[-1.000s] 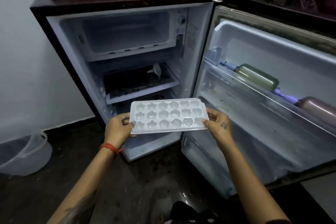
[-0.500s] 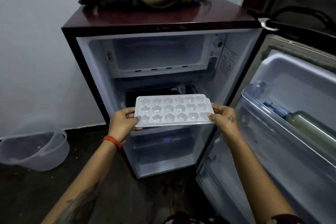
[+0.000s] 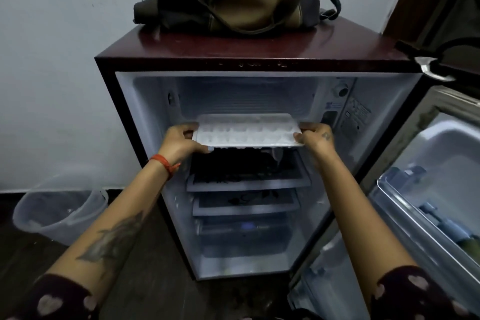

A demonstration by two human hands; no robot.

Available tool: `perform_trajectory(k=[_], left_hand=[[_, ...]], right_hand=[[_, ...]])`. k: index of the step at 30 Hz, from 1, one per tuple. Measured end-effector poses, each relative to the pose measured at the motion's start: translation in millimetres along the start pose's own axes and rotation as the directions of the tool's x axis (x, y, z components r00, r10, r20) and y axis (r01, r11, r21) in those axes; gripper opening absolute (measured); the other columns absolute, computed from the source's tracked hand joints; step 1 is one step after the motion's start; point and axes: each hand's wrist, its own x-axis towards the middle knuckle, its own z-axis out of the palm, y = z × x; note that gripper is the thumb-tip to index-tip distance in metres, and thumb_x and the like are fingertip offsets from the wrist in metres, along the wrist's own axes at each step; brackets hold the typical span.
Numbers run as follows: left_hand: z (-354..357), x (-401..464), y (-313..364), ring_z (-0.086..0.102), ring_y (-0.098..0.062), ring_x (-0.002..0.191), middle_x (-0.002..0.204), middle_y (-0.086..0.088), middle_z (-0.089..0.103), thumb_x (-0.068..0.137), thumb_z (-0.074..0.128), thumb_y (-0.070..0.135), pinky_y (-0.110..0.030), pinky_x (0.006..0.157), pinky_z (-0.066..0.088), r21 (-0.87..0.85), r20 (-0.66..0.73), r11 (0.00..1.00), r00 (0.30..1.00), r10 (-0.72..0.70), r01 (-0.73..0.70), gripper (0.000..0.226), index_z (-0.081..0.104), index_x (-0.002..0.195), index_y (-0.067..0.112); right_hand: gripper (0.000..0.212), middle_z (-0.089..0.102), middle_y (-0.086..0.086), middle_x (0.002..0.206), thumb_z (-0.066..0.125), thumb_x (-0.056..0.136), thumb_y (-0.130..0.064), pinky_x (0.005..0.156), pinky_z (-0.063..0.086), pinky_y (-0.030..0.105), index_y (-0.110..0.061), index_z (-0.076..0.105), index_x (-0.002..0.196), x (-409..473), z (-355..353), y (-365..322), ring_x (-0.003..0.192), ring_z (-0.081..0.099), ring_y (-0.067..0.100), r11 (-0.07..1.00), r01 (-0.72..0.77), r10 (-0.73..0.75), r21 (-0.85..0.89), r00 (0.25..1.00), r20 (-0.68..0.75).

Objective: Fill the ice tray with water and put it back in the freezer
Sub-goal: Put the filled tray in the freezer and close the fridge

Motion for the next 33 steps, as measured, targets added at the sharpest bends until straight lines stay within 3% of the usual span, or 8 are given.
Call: perform_trajectory(k=[8,13,18,23,25,26,28,33], left_hand=[[5.1,60.4,11.7,0.051,-0.029,0.123,0.133,-0.016,0.054,0.070,0.080,0.004,-0.021,0.086,0.040,0.201,-0.056,0.977,0.995,0.088,-0.075,0.066,0.051,0.129,-0.002],[8.9,89.3,14.7,0.043,-0.024,0.131,0.144,-0.011,0.045,0.072,0.080,0.020,-0.013,0.095,0.031,0.323,-0.091,0.942,0.988,0.125,-0.090,0.073,0.047,0.135,0.004],[13.6,106.9,10.8,0.040,-0.025,0.133,0.146,-0.012,0.042,0.079,0.075,0.025,-0.022,0.103,0.029,0.353,-0.106,0.934,0.991,0.088,-0.045,0.070,0.043,0.138,0.005],[21.8,116.4,2.2,0.045,-0.024,0.128,0.142,-0.010,0.047,0.076,0.077,0.023,-0.009,0.086,0.031,0.279,-0.183,0.960,0.982,0.043,0.009,0.069,0.047,0.136,0.006],[23.4,118.9,0.6,0.046,-0.025,0.127,0.141,-0.011,0.048,0.076,0.077,0.023,-0.008,0.083,0.031,0.273,-0.192,0.962,0.981,0.036,0.018,0.068,0.047,0.135,0.005],[24.3,119.9,-0.2,0.047,-0.025,0.127,0.141,-0.011,0.048,0.076,0.077,0.022,-0.010,0.085,0.032,0.271,-0.199,0.962,0.979,0.035,0.021,0.068,0.048,0.135,0.005],[26.3,119.7,-1.6,0.046,-0.026,0.127,0.141,-0.012,0.048,0.076,0.077,0.021,-0.017,0.096,0.034,0.269,-0.213,0.963,0.976,0.042,0.017,0.068,0.047,0.135,0.004],[32.8,109.8,-3.9,0.045,-0.029,0.129,0.140,-0.015,0.049,0.082,0.071,0.025,-0.028,0.103,0.033,0.337,-0.242,0.941,0.966,0.092,-0.005,0.063,0.047,0.136,0.004]], right_hand=[[0.010,0.066,0.019,0.101,0.065,0.081,-0.003,0.073,0.051,0.035,-0.004,0.066,0.091,57.7,15.6,-20.0,0.096,0.062,0.030,0.999,0.018,-0.018,-0.036,1.000,-0.009],[0.022,0.064,0.019,0.112,0.061,0.085,-0.008,0.089,0.049,0.039,0.000,0.063,0.105,87.2,26.1,-28.0,0.098,0.060,0.027,0.995,0.023,-0.023,-0.099,1.000,-0.001],[0.018,0.059,0.017,0.122,0.060,0.087,-0.007,0.099,0.045,0.037,-0.005,0.056,0.104,104.4,40.1,-30.4,0.114,0.054,0.030,0.999,0.007,-0.009,-0.040,0.999,-0.037],[0.025,0.063,0.022,0.111,0.058,0.085,-0.003,0.088,0.050,0.037,0.008,0.059,0.108,120.8,51.4,-26.8,0.098,0.060,0.029,1.000,-0.011,0.010,-0.028,0.999,-0.039],[0.019,0.065,0.019,0.094,0.059,0.084,-0.004,0.077,0.051,0.038,0.006,0.063,0.099,124.9,53.3,-24.3,0.081,0.057,0.023,0.999,-0.018,0.017,-0.031,1.000,-0.021],[0.009,0.061,0.013,0.080,0.058,0.083,-0.005,0.070,0.048,0.035,0.002,0.064,0.087,126.6,54.3,-23.1,0.076,0.053,0.021,0.999,-0.018,0.018,-0.036,1.000,-0.015],[0.022,0.050,0.004,0.065,0.057,0.084,-0.006,0.063,0.040,0.032,-0.011,0.050,0.063,130.5,56.9,-19.4,0.075,0.050,0.021,0.997,-0.019,0.019,-0.070,1.000,-0.007],[0.027,0.056,0.004,0.072,0.059,0.085,-0.010,0.069,0.043,0.031,-0.014,0.051,0.060,130.5,58.2,-13.7,0.082,0.055,0.024,0.990,0.014,-0.013,-0.141,1.000,0.006]])
